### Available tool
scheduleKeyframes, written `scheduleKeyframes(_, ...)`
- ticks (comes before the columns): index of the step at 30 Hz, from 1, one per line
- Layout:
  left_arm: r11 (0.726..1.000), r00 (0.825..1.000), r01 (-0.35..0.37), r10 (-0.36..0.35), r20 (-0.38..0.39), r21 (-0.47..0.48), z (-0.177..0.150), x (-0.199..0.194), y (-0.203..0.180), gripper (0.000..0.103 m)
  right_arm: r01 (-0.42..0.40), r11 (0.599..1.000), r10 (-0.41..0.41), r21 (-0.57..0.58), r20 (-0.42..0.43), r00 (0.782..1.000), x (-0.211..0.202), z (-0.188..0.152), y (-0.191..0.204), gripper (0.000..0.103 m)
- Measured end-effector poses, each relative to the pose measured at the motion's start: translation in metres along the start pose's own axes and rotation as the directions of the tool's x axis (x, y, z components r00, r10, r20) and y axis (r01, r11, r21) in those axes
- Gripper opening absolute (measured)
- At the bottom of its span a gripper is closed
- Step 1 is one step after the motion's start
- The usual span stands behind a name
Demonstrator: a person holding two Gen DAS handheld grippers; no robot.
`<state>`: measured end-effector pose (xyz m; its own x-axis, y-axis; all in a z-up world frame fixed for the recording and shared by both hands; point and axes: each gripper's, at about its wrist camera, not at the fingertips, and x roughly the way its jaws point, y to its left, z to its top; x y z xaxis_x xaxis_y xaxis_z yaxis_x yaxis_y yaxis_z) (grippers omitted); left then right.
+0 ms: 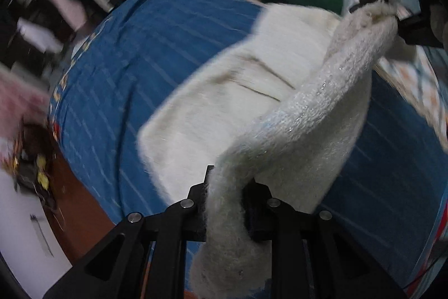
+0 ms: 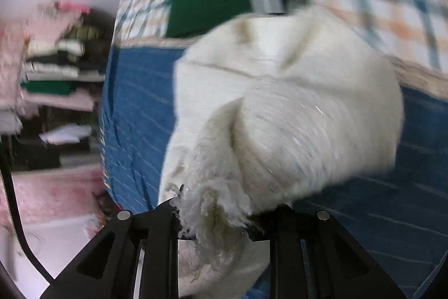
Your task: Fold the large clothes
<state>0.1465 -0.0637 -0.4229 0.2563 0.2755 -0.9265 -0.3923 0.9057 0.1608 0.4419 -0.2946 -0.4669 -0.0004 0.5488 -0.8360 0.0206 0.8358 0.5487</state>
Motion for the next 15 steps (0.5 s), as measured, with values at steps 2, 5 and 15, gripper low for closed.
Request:
scheduleKeyframes(2,0.999,1.000,-0.011,0.010,-0.014,-0.053,0.013,0.019,0.032,0.019,0.051,0.998,-0.052,-0.042,-0.025,0.998,0.029,0.011,0.052,0.024)
scheduleKeyframes(5,0.991,0.999,-0.003,-0.004,-0.046,-0.137,0.029,0.058,0.074,0.022,0.108,0.992,-0.112,-0.067,-0.062,0.992,0.075,0.019,0.096,0.024)
scheduleKeyframes(15,0.959,0.990,0.031,-0.069,-0.123,-0.281,0.026,0.139,0.132,0.072,-0.122,0.983,0.099,-0.138,-0.163,0.982,0.183,0.058,0.124,0.070)
